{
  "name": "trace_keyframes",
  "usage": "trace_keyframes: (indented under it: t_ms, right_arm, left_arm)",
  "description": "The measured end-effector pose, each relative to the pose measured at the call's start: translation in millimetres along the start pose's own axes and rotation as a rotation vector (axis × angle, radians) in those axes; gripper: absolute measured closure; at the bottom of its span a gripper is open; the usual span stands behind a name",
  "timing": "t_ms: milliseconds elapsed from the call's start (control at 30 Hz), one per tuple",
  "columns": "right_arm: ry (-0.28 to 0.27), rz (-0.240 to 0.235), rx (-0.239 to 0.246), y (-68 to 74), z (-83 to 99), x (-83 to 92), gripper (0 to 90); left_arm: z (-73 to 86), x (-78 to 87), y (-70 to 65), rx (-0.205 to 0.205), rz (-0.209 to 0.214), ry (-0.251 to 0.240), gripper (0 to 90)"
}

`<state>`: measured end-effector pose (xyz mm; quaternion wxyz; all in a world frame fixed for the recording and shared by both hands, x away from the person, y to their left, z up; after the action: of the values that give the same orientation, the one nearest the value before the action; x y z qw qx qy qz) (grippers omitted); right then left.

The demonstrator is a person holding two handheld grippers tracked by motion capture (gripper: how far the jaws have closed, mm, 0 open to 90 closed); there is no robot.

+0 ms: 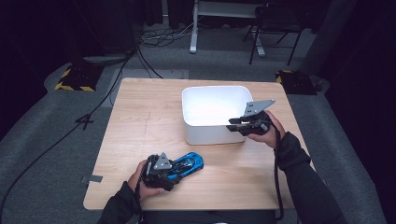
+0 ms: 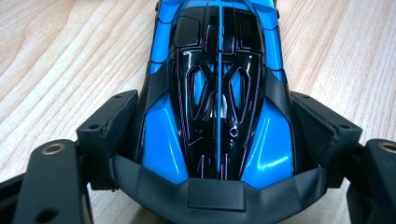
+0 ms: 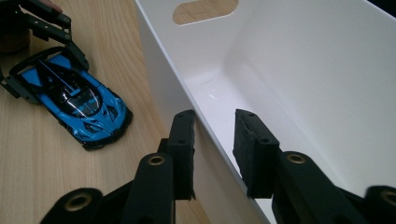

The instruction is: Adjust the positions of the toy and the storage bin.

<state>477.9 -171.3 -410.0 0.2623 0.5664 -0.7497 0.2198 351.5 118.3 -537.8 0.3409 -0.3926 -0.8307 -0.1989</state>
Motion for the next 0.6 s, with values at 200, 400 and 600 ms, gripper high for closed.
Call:
trace_keyframes:
  t_ms: [200, 400, 600]
  right_arm:
    - [-0.027, 0.035, -0.011, -3.4, -5.5, -7.3, 78.8]
    - [-0.038, -0.006, -0.002, -3.5, -3.2, -4.2, 79.8]
    - [-0.043, -0.03, 0.068, -1.5, 0.7, 1.9, 81.0]
  left_arm:
    - [0.0, 0.1, 0.0, 0.0, -0.001, 0.003, 23.1]
    - [0.0, -0.1, -0.2, 0.002, 0.002, 0.0, 23.2]
    - [-0.1, 0.2, 0.5, -0.003, -0.005, 0.0, 23.1]
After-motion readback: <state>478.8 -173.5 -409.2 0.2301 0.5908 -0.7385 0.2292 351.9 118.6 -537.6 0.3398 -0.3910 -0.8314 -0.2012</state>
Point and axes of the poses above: each handheld gripper's, and its own axes: x roughly backward along the jaws, z roughly out of its underside, y roughly to its left, the point moved 5 cm from there along -x, roughly forward along the jaws, and after that the axes turned 7 degrees about -z, right-handed, at the moved point
